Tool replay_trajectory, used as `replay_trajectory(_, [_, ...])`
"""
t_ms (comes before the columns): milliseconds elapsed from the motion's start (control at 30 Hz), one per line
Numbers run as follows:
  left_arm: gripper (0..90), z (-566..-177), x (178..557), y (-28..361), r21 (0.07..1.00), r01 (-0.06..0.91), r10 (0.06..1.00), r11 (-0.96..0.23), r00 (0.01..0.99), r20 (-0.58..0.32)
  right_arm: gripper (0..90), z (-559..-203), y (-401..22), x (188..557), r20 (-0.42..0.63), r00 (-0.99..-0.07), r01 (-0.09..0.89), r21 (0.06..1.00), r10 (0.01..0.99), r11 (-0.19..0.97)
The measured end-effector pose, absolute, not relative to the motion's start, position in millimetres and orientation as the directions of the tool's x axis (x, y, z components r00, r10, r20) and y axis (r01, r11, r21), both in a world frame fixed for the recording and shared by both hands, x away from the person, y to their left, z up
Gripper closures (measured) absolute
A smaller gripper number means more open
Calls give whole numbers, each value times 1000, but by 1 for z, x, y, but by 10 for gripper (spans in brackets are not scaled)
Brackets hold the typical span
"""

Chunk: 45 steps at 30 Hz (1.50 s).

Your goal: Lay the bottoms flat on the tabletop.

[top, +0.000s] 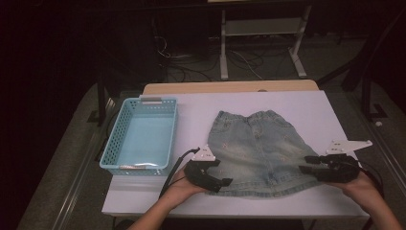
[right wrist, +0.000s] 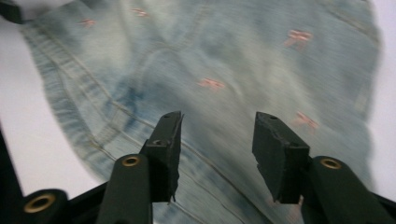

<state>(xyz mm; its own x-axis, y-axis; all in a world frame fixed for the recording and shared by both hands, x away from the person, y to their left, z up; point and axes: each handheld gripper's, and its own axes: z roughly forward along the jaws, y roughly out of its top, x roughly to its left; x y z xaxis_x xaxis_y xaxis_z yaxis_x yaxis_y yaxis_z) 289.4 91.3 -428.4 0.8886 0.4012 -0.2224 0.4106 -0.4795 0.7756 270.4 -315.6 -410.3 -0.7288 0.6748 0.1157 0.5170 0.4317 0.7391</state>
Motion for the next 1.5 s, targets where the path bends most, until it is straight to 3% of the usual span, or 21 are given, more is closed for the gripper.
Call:
replay_trajectory(267, [407, -422, 290, 71, 777, 381, 352, -500, 910, -220, 629, -414, -283, 277, 114, -816, 455, 730, 566, 509])
replay_trajectory(500, [527, -428, 292, 46, 762, 351, 289, -544, 931, -222, 654, -423, -263, 281, 119, -864, 421, 706, 490, 570])
replay_trajectory(800, [582, -435, 294, 12, 754, 297, 226, -586, 953, -200, 618, -435, -256, 277, 121, -889, 397, 684, 441, 612])
replay_trajectory(1233, [567, -452, 288, -12, 730, 209, 189, -651, 976, -111, 600, -443, -257, 274, 78, -903, 365, 658, 422, 659])
replay_trajectory(1500, [749, -451, 282, -14, 721, 135, 187, -680, 982, -7, 599, -444, -259, 273, 50, -908, 344, 659, 417, 669])
